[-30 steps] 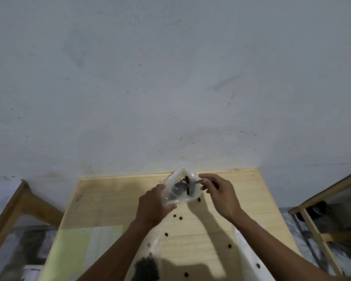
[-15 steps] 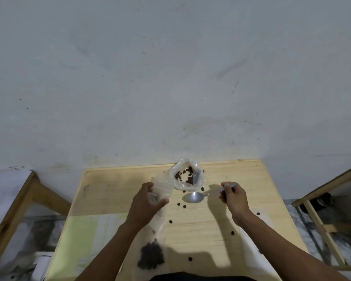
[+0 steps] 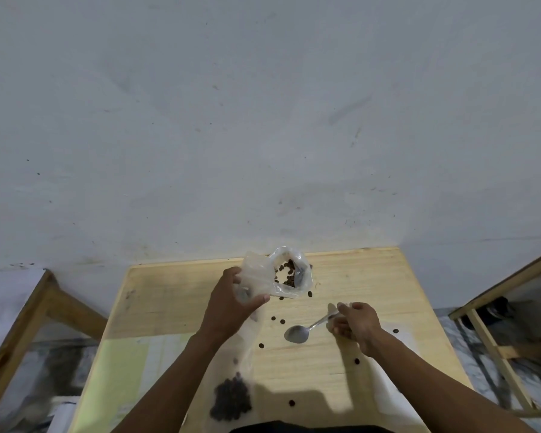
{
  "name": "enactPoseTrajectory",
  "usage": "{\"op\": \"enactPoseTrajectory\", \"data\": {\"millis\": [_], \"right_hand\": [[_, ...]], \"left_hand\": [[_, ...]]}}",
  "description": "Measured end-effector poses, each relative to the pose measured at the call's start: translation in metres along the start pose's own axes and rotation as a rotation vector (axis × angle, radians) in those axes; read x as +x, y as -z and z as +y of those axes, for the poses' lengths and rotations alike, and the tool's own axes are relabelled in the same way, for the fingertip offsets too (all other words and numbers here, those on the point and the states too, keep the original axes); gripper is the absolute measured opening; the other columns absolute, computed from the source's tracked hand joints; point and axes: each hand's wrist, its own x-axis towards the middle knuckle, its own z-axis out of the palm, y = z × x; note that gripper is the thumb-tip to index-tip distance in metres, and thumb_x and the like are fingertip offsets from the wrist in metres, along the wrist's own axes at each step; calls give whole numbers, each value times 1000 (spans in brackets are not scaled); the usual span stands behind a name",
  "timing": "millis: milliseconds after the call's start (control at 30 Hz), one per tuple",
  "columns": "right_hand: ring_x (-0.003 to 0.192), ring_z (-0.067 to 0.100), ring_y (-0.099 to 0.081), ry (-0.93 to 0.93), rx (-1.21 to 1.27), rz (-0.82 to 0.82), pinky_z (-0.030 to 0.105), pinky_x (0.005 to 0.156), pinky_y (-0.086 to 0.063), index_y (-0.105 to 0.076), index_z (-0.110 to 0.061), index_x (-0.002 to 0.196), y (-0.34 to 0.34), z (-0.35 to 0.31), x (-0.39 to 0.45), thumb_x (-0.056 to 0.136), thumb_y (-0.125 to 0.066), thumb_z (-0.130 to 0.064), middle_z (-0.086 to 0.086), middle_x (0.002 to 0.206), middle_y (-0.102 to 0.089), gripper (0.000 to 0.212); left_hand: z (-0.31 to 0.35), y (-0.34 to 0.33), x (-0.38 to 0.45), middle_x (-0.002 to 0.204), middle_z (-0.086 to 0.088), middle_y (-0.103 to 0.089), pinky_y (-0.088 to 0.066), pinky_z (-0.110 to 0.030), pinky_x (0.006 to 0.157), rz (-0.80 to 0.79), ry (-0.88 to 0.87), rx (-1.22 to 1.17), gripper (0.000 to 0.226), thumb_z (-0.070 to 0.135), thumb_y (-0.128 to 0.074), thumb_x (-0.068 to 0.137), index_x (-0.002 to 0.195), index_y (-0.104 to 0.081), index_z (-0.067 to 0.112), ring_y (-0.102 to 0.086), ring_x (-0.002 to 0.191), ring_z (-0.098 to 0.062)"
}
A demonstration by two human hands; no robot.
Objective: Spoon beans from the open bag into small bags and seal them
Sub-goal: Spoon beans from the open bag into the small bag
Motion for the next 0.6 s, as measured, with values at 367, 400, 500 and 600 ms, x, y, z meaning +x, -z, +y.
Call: {"op": "enactPoseTrajectory", "data": {"millis": [367, 400, 500, 600], "right_hand": [[73, 3, -61, 573, -125, -457, 12, 64, -46, -72, -16, 106, -50, -92, -83, 87, -73, -17, -7, 79, -67, 20], [69, 6, -60, 593, -95, -410, 12, 60, -46, -73, -11, 101, -53, -96, -84, 88, -70, -16, -3, 76, -65, 14], [65, 8, -57, 619, -102, -196, 20, 61, -45, -73, -5, 88, -56, -101, -73, 93, -63, -18, 4, 74, -67, 17], [64, 4, -56, 628, -175, -167, 21, 64, -43, -69, -2, 79, -51, -107, -69, 94, -61, -18, 5, 75, -69, 23]], "left_hand": [[36, -19, 16, 108, 3, -57, -49, -31, 85, -37, -182, -5, 96, 60, -84, 49, 126, -45, 17, -56, 100, -16], [39, -19, 16, 108, 5, -55, -48, -27, 84, -65, -188, -34, 95, 59, -84, 50, 126, -44, 19, -56, 100, -13], [46, -9, 18, 102, 10, -55, -47, -14, 74, -102, -154, -97, 63, 40, -82, 73, 121, -46, 24, -58, 93, -9], [49, 6, 22, 93, 3, -64, -49, -12, 63, -92, -169, -131, 28, 30, -66, 91, 115, -58, 17, -63, 84, -10]]}}
